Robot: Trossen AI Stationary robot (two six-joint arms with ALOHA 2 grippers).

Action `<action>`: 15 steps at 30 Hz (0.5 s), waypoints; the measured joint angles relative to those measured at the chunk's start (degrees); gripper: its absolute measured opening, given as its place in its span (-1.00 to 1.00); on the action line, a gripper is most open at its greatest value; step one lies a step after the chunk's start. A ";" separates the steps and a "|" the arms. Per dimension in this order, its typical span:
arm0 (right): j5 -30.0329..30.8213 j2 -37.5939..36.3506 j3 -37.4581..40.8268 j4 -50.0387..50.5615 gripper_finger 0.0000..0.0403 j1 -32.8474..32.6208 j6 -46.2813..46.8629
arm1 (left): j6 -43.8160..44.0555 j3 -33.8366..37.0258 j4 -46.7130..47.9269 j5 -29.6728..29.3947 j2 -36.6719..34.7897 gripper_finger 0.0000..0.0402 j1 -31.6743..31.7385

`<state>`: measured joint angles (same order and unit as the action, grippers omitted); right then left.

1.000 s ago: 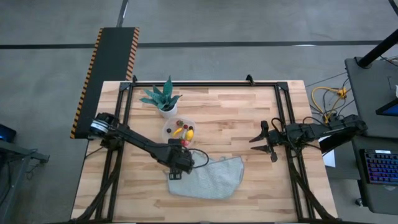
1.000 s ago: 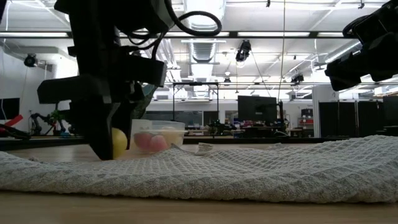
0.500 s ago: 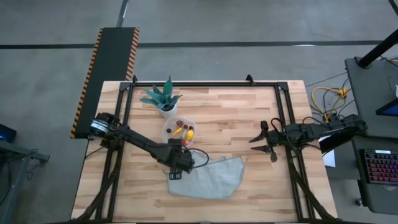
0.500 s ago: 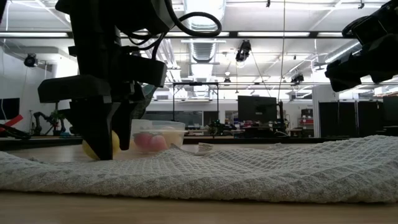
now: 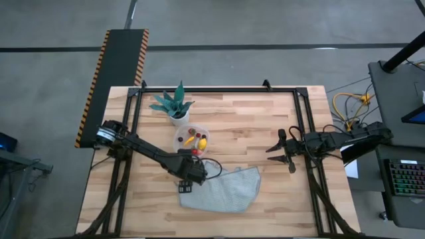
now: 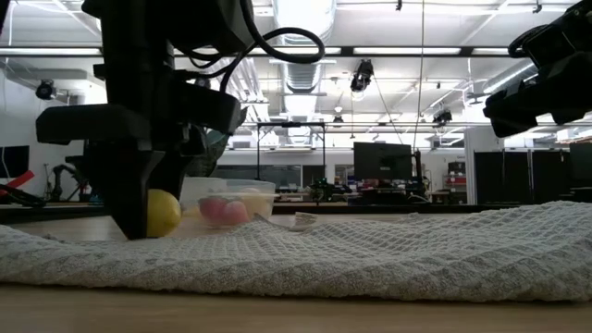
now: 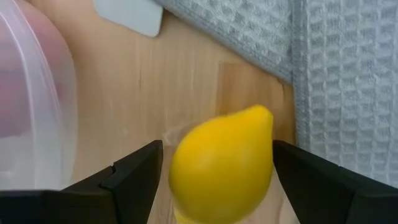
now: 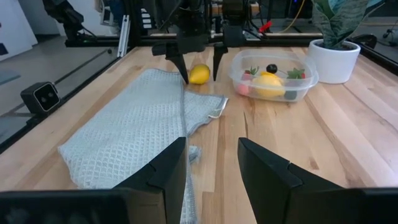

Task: Pick and placing Produce into tupperware
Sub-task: Put the yellow lemon into the container

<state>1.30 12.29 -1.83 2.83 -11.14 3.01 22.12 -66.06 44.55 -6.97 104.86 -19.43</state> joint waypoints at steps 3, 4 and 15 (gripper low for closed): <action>0.00 0.02 0.00 0.00 -0.32 0.01 0.01 | 0.00 0.00 0.52 0.42 0.00 0.44 -0.01; 0.00 0.02 0.00 0.00 -0.32 0.00 0.01 | -0.08 0.00 0.50 0.40 -0.02 0.44 -0.01; 0.00 0.02 0.00 0.00 -0.32 0.00 0.02 | -0.37 0.00 0.42 0.30 -0.02 0.44 -0.01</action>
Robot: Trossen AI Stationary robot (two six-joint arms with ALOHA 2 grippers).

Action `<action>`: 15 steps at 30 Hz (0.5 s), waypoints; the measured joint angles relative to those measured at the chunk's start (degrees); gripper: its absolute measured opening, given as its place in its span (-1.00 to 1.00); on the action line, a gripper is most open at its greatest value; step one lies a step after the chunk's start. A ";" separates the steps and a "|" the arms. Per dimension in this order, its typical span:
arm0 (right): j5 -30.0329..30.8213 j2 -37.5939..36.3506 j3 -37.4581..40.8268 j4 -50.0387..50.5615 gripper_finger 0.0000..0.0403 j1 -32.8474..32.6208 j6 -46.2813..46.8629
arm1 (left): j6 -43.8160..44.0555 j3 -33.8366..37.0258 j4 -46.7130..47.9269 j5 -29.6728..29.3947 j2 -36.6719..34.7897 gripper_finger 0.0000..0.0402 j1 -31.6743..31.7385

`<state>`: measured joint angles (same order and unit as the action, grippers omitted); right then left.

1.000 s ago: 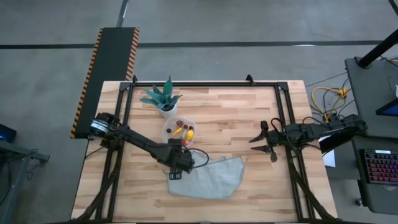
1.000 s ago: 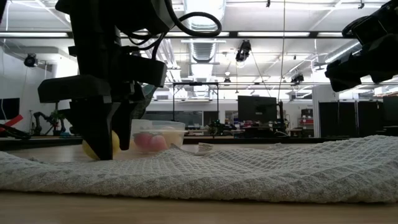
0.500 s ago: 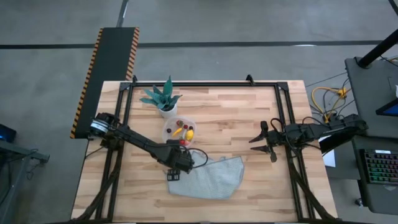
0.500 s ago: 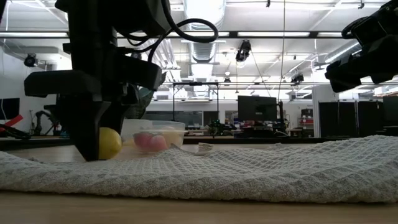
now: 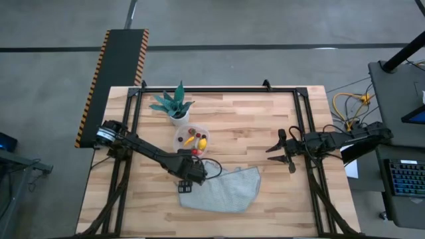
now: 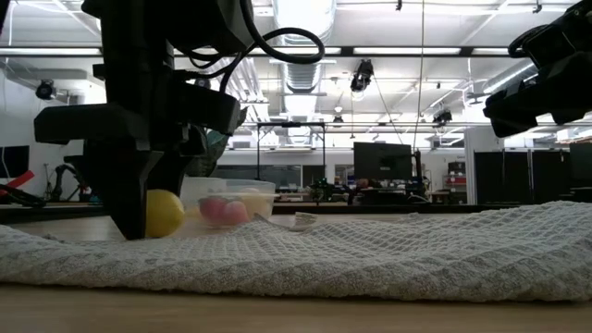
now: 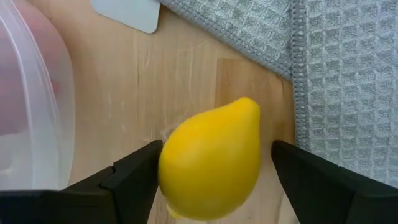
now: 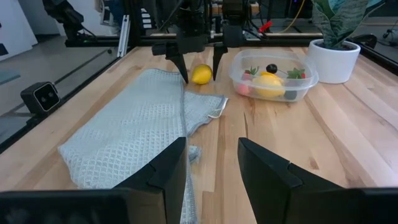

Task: Pick and placing Produce into tupperware
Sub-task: Put the yellow lemon into the container

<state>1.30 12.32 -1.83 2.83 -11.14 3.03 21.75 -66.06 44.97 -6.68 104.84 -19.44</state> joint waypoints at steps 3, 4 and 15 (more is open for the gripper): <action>0.00 0.00 0.00 0.00 -0.32 0.01 0.00 | 0.01 0.00 -0.02 -0.02 0.00 0.42 0.00; 0.00 0.00 0.00 0.00 -0.32 0.00 0.00 | 0.01 0.00 -0.05 0.00 0.00 0.40 0.00; 0.01 0.00 0.00 0.00 -0.32 0.01 0.02 | -0.29 0.07 -1.19 0.10 0.00 -0.07 0.39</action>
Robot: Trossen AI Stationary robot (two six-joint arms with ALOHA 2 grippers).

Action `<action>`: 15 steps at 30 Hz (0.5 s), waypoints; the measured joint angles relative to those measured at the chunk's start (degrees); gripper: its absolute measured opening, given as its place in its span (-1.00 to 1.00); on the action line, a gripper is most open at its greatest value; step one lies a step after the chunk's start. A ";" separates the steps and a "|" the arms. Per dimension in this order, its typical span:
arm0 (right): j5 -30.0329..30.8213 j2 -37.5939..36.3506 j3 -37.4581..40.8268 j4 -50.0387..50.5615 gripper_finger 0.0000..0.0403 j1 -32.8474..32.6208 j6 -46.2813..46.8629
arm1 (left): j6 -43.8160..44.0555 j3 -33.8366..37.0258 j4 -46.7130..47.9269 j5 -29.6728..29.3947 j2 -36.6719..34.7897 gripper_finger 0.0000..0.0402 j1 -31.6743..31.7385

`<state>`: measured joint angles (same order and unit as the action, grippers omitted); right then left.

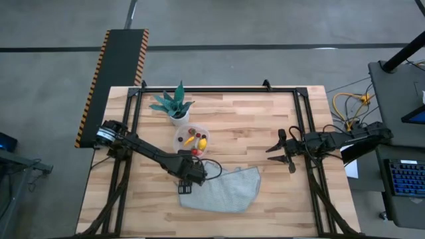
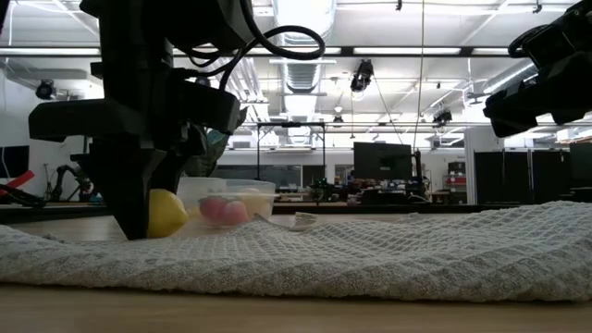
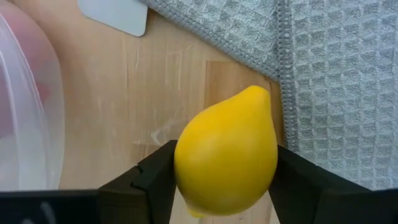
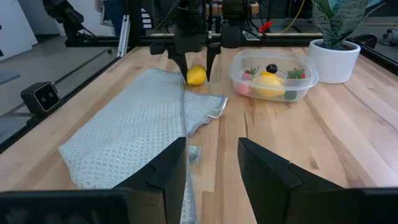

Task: Pick and placing Produce into tupperware
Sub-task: Put the yellow lemon into the container

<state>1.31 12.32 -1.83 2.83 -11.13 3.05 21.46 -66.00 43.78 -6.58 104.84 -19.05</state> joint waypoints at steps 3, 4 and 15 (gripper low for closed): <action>0.01 0.00 0.00 0.00 -0.32 0.01 0.00 | 0.01 0.00 -0.04 -0.10 0.00 -0.07 0.00; 0.01 0.00 0.00 0.00 -0.32 0.01 0.00 | 0.01 0.00 -0.04 -0.17 0.00 -0.07 0.00; 0.01 0.00 0.00 0.00 -0.32 -0.01 0.00 | 0.04 0.00 -0.08 -0.47 0.00 -0.07 0.04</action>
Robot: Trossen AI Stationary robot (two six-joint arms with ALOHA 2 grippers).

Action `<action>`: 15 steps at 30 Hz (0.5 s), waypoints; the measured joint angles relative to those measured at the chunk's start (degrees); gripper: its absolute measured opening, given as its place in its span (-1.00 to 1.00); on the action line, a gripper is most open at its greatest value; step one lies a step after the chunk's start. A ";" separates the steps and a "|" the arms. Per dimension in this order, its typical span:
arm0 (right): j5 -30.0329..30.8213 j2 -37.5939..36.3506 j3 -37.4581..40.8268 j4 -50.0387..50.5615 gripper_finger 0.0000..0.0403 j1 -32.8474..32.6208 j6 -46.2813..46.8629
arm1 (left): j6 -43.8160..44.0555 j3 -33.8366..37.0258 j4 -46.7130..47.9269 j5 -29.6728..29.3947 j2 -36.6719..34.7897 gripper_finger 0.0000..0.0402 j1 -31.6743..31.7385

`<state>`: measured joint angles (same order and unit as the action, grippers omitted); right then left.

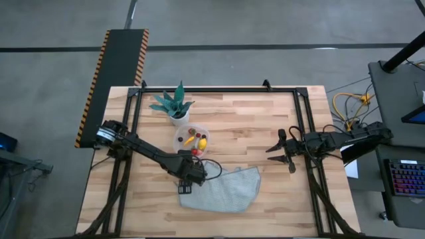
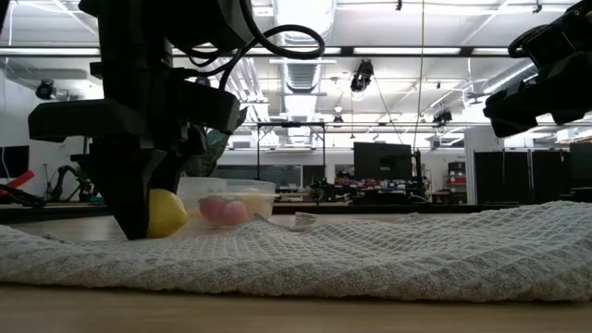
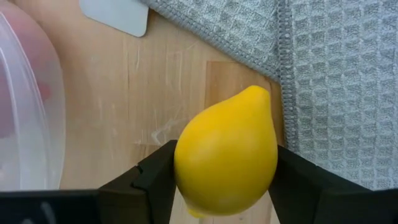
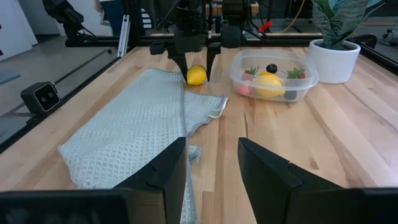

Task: Pick and placing Produce into tupperware
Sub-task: Put the yellow lemon into the container

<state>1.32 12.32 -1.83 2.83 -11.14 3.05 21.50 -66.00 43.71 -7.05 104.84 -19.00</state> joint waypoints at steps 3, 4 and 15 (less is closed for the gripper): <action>0.00 0.00 0.00 0.00 -0.32 0.00 0.00 | 0.00 0.00 0.00 -0.08 0.00 -0.07 0.00; 0.00 0.00 0.00 0.00 -0.32 0.00 0.00 | 0.02 0.00 0.01 -0.10 -0.01 -0.07 -0.04; 0.04 0.13 0.00 -0.07 -0.32 0.02 0.00 | -1.86 -3.25 0.69 -3.36 -3.71 -0.07 -0.24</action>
<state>1.37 12.45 -1.83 2.76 -11.11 3.05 19.64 -69.25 44.39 -10.41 101.13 -19.25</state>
